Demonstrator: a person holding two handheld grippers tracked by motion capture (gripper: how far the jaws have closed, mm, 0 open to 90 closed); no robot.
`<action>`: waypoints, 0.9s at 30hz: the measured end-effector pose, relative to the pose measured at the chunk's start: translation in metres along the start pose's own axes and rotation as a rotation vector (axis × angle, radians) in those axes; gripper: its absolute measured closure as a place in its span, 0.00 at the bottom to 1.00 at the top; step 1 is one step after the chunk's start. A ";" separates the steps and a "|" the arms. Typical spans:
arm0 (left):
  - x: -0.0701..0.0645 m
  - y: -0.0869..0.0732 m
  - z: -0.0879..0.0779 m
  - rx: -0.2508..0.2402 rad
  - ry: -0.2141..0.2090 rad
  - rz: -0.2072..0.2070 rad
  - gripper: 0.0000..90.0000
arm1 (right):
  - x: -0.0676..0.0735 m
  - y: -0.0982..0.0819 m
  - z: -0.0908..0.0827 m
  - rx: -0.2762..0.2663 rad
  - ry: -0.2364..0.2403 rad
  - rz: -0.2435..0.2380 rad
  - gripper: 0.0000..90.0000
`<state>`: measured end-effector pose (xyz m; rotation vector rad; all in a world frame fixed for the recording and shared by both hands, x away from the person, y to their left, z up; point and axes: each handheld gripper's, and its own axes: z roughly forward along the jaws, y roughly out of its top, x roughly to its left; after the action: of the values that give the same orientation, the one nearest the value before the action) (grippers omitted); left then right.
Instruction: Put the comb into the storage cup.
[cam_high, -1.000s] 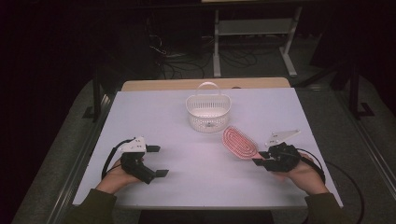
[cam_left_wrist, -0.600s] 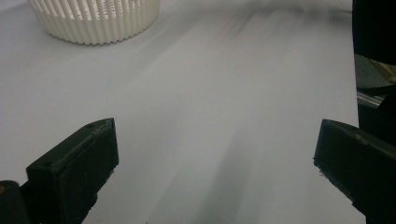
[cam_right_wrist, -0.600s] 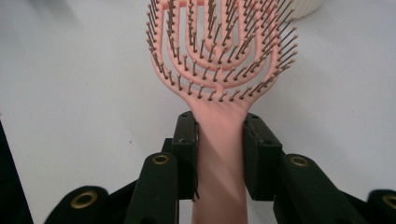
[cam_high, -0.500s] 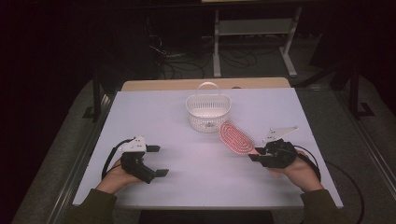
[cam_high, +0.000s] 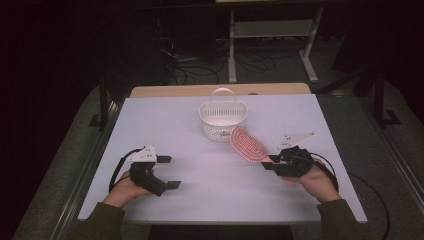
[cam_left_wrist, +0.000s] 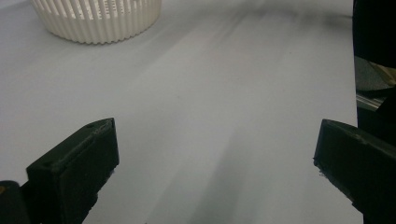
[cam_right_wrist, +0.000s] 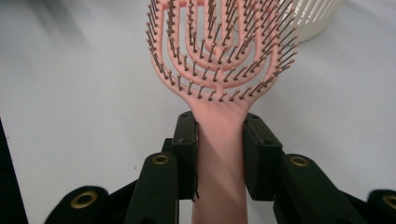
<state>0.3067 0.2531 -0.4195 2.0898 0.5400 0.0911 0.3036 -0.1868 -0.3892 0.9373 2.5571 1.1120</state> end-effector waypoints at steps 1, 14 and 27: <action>0.000 0.000 0.000 0.000 0.001 0.001 0.00 | 0.000 0.001 0.000 -0.002 -0.001 -0.001 0.76; -0.001 0.000 0.001 -0.002 0.005 -0.001 0.00 | 0.003 0.012 0.010 -0.024 0.009 -0.008 0.76; 0.001 0.002 0.000 -0.034 0.032 -0.043 0.00 | 0.007 0.028 0.022 -0.065 0.029 -0.020 0.76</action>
<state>0.3078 0.2528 -0.4178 2.0459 0.5987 0.1079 0.3203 -0.1551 -0.3845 0.8842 2.5304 1.2041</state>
